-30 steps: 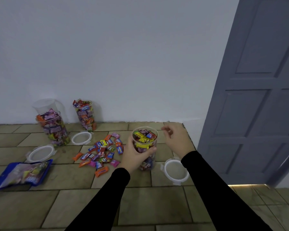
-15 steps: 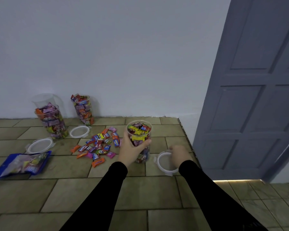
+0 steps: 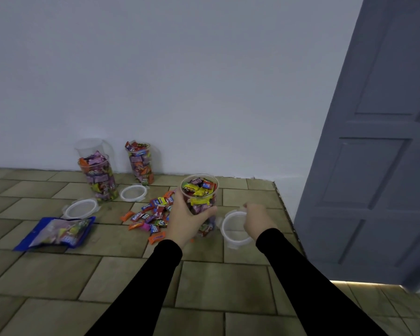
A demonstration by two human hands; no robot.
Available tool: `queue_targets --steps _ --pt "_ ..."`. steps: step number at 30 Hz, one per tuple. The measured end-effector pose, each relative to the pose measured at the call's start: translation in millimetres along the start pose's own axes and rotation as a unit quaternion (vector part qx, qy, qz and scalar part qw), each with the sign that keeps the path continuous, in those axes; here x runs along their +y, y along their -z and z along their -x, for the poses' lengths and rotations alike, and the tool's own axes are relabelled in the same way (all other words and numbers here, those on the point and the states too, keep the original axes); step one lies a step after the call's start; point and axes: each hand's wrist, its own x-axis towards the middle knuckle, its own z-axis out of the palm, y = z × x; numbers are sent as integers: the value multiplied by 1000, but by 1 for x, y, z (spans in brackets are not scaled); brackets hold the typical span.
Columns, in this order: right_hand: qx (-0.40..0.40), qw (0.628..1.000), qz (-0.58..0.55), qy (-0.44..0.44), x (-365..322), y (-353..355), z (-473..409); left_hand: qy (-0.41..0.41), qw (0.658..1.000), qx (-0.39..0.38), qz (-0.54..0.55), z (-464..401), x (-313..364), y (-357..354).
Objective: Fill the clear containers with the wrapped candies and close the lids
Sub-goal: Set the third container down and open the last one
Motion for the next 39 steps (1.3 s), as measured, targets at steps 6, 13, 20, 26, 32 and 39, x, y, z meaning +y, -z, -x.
queue_targets --steps 6,13,20,26,32,39 --pt "9 997 -55 61 -53 -1 -8 -42 997 62 -12 -13 0 45" --pt "9 979 -156 128 -142 -27 -20 -47 986 157 -31 -30 -7 130" --pt "-52 961 -219 163 -253 -74 -28 -39 970 236 -53 -47 -24 241" --pt "-84 950 -261 148 -332 -114 -35 -32 959 268 -86 -73 -44 321" --pt "-135 939 -293 121 -391 -165 -44 -23 960 261 -100 -108 -74 383" --pt "-157 945 -274 87 -442 -215 -58 -15 974 213 -71 -156 -98 415"
